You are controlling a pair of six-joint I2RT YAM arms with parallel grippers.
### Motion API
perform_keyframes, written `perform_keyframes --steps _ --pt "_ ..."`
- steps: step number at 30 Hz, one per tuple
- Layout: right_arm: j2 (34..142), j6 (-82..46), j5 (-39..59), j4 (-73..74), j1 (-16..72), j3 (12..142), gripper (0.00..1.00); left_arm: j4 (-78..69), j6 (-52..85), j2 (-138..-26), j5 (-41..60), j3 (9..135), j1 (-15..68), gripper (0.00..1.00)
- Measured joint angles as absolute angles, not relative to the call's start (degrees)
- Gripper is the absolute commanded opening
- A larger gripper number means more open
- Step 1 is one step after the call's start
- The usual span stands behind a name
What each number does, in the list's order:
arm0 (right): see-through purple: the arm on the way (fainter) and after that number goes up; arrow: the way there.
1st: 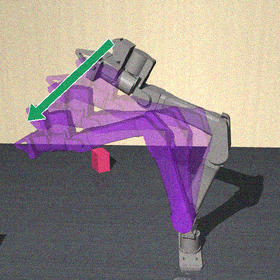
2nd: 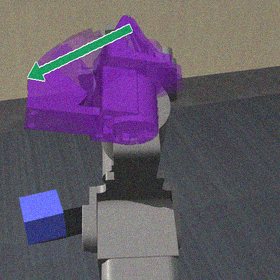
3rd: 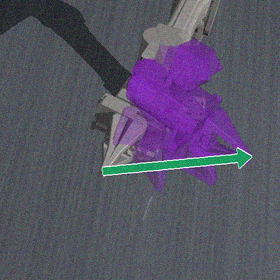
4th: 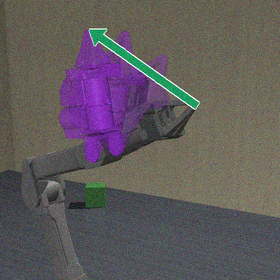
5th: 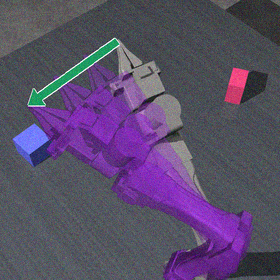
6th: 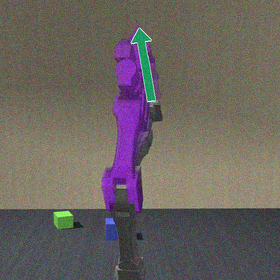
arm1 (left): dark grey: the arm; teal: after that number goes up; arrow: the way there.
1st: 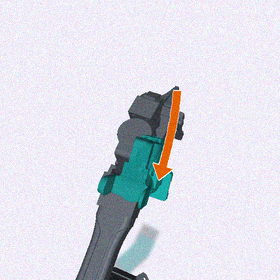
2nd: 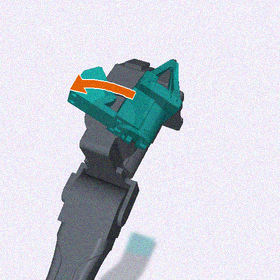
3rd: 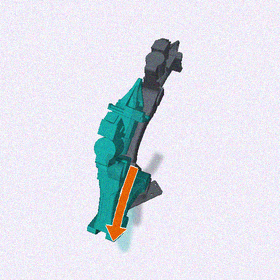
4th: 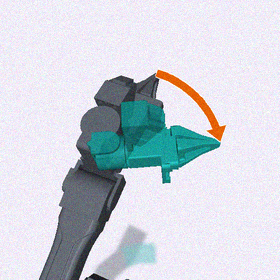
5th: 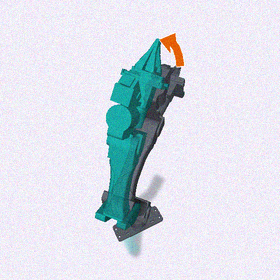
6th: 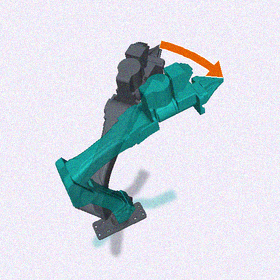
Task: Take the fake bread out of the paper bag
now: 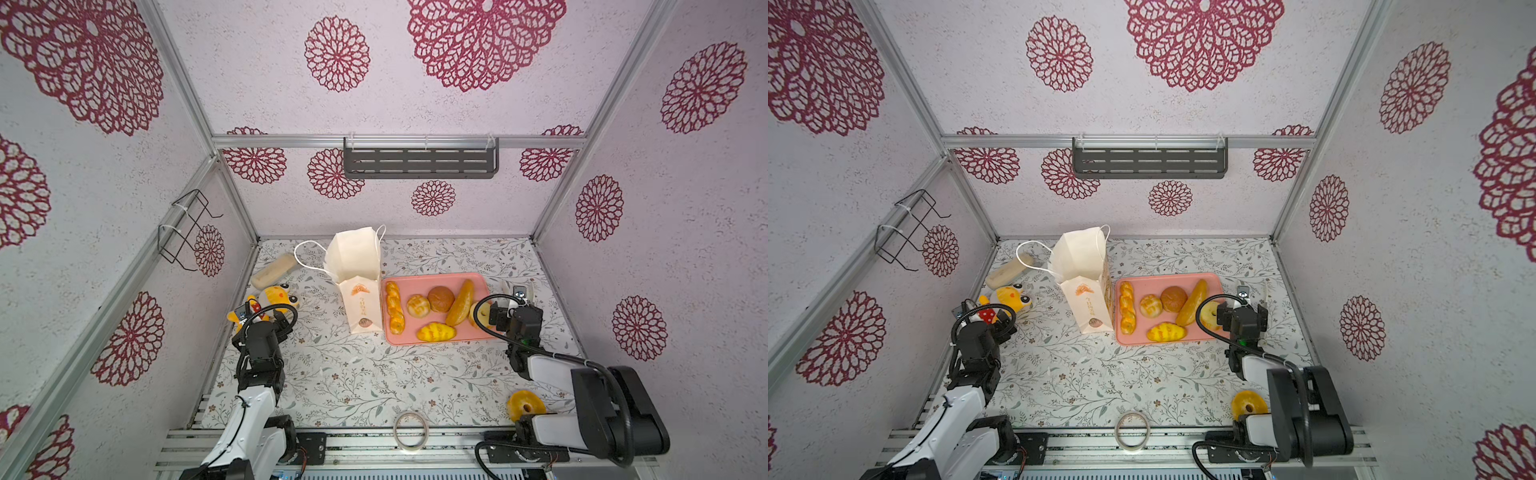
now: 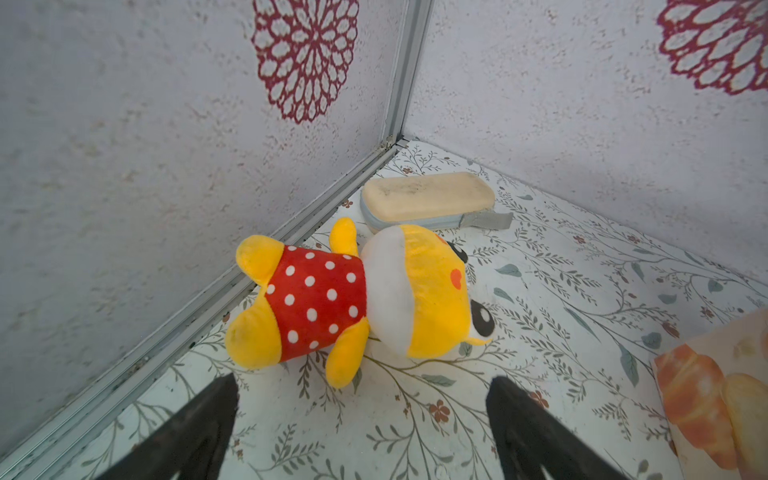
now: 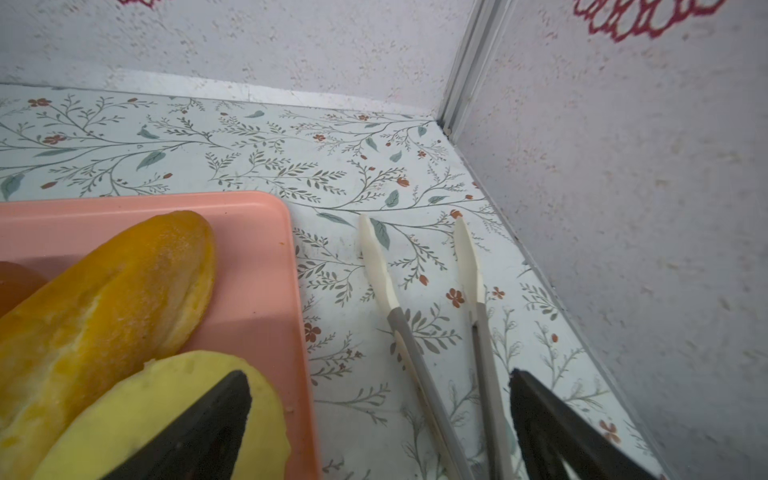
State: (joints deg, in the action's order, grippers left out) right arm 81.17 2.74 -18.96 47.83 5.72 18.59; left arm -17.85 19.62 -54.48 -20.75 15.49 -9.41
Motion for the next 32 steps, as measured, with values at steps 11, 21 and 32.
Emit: perform_keyframes --steps 11,21,32 --pt "88.31 0.25 -15.68 63.79 2.61 13.52 0.99 -28.4 18.98 -79.5 -7.9 26.39 -14.09 1.0" --pt "88.33 -0.19 -15.88 66.24 2.57 13.58 0.99 -43.83 10.85 -88.31 -3.6 23.46 -8.54 0.97" --pt "88.33 -0.23 -16.03 66.32 2.57 13.61 0.99 -45.56 8.51 -88.36 -8.6 24.38 -6.9 0.97"
